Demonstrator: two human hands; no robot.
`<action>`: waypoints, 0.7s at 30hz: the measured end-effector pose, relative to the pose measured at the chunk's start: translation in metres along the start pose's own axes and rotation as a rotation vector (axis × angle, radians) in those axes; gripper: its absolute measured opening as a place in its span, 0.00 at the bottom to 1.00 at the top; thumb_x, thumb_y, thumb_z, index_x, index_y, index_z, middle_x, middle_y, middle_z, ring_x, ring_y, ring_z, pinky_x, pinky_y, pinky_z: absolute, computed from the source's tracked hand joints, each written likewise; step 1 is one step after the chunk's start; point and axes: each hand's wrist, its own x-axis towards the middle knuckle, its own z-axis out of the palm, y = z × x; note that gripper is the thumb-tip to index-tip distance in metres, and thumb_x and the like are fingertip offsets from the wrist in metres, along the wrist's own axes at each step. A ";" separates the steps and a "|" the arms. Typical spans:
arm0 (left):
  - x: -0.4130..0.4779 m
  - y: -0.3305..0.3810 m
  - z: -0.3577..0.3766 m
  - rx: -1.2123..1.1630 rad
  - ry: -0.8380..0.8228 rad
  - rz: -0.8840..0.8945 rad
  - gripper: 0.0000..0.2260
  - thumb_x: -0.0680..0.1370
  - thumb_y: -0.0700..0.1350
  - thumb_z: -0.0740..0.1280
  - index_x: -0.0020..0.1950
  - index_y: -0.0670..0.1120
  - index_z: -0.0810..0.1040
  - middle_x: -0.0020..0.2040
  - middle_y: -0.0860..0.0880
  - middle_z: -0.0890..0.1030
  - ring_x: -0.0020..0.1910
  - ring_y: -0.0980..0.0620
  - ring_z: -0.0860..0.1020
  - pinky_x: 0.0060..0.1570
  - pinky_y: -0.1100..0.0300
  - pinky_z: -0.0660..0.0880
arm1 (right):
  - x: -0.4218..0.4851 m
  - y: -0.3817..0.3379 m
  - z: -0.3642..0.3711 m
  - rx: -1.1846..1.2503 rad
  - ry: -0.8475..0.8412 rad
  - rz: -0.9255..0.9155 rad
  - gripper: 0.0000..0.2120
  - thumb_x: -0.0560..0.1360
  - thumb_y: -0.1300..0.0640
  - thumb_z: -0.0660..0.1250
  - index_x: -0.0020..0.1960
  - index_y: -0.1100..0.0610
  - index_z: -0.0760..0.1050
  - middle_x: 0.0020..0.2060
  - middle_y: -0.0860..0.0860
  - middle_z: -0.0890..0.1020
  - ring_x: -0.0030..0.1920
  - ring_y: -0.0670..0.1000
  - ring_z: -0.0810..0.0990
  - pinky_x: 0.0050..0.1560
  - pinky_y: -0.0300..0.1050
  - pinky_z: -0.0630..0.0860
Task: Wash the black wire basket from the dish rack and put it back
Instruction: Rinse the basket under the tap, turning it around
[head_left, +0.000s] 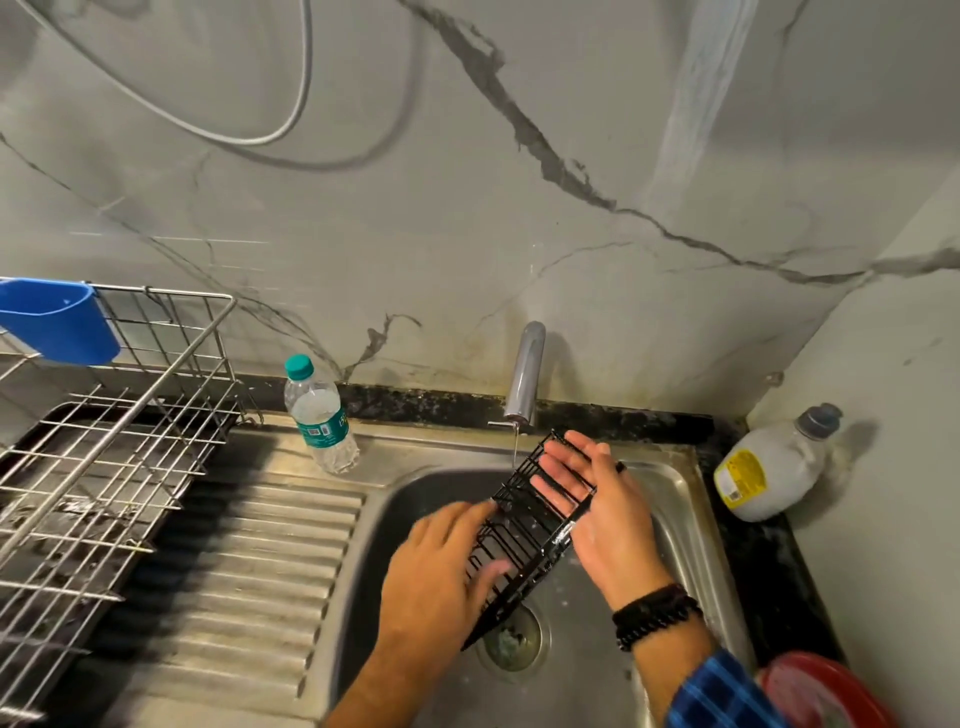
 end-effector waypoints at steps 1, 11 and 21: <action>0.002 -0.007 0.000 -0.074 -0.024 -0.126 0.27 0.79 0.68 0.56 0.73 0.56 0.71 0.67 0.58 0.74 0.65 0.55 0.72 0.63 0.57 0.74 | -0.001 0.000 -0.001 0.037 0.005 -0.017 0.17 0.85 0.50 0.55 0.56 0.60 0.79 0.41 0.55 0.85 0.37 0.49 0.83 0.42 0.45 0.80; 0.030 -0.027 -0.026 -0.793 -0.531 -0.610 0.25 0.78 0.69 0.55 0.50 0.54 0.84 0.54 0.51 0.85 0.57 0.54 0.80 0.61 0.59 0.71 | 0.002 -0.002 -0.019 0.421 -0.073 0.095 0.22 0.81 0.48 0.58 0.29 0.53 0.65 0.23 0.46 0.60 0.19 0.44 0.56 0.19 0.38 0.52; 0.031 -0.005 -0.032 -0.493 -0.367 -0.368 0.27 0.70 0.75 0.64 0.47 0.51 0.78 0.40 0.55 0.82 0.40 0.58 0.80 0.48 0.50 0.80 | 0.015 -0.007 -0.029 0.194 0.269 0.264 0.13 0.81 0.52 0.59 0.39 0.52 0.74 0.28 0.46 0.66 0.29 0.47 0.63 0.38 0.42 0.66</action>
